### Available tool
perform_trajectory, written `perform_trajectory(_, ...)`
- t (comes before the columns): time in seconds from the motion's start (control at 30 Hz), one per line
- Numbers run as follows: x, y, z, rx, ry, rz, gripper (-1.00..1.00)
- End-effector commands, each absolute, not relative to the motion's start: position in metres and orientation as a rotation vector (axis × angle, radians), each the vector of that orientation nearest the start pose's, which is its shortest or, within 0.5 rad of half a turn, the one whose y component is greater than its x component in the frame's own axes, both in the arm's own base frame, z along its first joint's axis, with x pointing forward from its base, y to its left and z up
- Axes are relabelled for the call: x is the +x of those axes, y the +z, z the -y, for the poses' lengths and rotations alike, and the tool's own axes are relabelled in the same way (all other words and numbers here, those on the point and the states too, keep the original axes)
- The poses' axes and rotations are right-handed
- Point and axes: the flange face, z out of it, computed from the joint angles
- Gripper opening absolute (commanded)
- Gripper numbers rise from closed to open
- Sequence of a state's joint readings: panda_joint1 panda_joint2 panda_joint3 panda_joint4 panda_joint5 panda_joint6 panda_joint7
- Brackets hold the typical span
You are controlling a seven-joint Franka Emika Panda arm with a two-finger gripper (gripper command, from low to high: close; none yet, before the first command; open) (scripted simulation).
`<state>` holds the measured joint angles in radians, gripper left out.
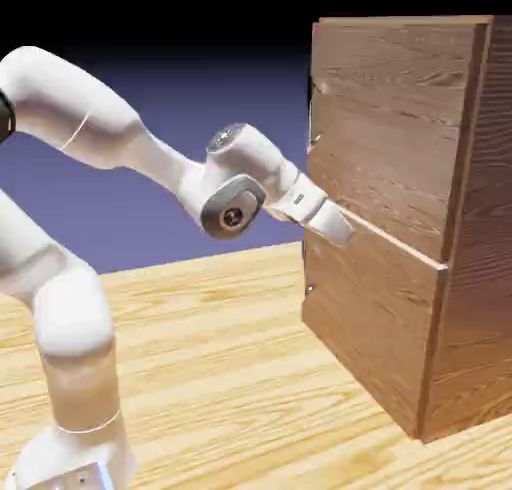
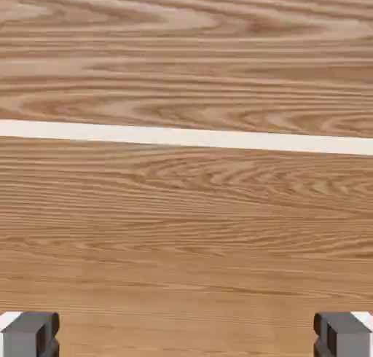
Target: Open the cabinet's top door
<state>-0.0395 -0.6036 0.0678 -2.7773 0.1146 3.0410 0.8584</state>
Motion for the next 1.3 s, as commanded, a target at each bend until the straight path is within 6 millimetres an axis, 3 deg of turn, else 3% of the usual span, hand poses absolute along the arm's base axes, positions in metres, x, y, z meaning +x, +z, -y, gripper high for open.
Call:
perform_trajectory(0.0, 0.390, 0.498, -0.004, -2.201, -1.057, -1.214, 0.00)
perform_trajectory(0.3, 0.377, 0.583, -0.017, -1.464, -0.956, -1.603, 0.00)
perform_trajectory(0.5, 0.363, 0.626, -0.039, -1.003, -0.795, -1.700, 0.00)
perform_trajectory(0.67, 0.352, 0.650, -0.065, -0.661, -0.618, -1.713, 0.00)
perform_trajectory(0.97, 0.343, 0.662, -0.126, -0.145, -0.231, -1.653, 0.00)
perform_trajectory(1.27, 0.356, 0.630, -0.192, 0.284, 0.202, -1.556, 0.00)
